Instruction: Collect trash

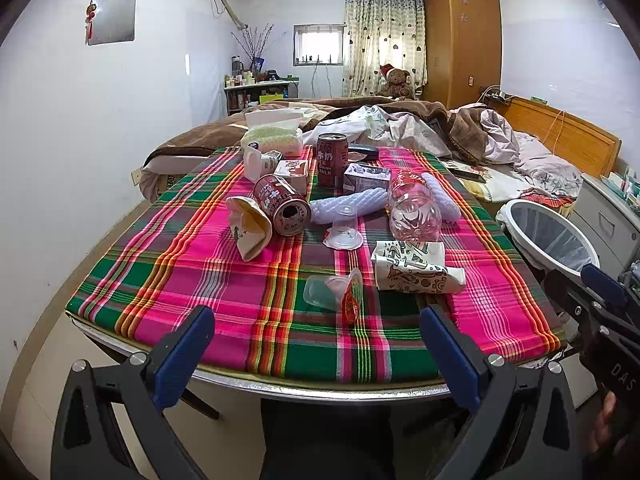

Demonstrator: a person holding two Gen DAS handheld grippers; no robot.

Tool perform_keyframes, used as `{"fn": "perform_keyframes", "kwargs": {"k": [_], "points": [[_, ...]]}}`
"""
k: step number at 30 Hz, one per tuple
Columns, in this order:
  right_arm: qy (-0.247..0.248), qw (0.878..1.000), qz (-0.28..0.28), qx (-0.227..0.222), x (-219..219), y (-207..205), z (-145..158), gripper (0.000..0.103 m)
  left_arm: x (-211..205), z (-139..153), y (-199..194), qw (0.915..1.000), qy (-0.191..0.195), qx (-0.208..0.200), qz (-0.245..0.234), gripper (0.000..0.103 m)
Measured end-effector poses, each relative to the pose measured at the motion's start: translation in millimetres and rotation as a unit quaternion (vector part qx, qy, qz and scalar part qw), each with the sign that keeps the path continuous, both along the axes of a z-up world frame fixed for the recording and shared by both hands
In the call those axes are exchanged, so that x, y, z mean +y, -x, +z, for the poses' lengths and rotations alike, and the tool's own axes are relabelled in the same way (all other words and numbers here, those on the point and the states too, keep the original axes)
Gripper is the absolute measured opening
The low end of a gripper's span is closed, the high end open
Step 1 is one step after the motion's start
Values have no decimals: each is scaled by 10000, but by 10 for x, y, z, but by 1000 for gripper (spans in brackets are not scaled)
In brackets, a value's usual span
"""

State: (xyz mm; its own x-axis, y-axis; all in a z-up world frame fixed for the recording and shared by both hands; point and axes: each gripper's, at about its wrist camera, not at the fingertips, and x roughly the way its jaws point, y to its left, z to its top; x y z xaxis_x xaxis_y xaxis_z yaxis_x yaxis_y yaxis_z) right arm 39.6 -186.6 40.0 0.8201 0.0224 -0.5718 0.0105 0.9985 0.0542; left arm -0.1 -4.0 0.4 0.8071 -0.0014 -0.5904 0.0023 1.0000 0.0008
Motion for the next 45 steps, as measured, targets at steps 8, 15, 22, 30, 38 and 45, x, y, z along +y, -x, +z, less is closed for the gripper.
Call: {"fn": "perform_keyframes", "kwargs": {"k": [8,15,22,30,38,45], "points": [[-4,10000,5,-1,-18,-3,13,78,1,-8,-4,10000,8,6,-1,103],[3,10000,-5,-7,-11,2,16,78,-3,-10,-9,10000,15,20,-2,103],[4,10000,0,-2,-22,-2,10,78,0,-10,-11,10000,21,31,14,103],[11,10000,-6,3,-25,0,13,78,28,-11,-33,10000,47,64,28,103],[17,10000,3,20,-25,-8,7,78,52,-21,-38,9999,61,78,40,103],[19,10000,7,19,-25,-9,7,78,54,-24,-36,9999,63,79,41,103]]}}
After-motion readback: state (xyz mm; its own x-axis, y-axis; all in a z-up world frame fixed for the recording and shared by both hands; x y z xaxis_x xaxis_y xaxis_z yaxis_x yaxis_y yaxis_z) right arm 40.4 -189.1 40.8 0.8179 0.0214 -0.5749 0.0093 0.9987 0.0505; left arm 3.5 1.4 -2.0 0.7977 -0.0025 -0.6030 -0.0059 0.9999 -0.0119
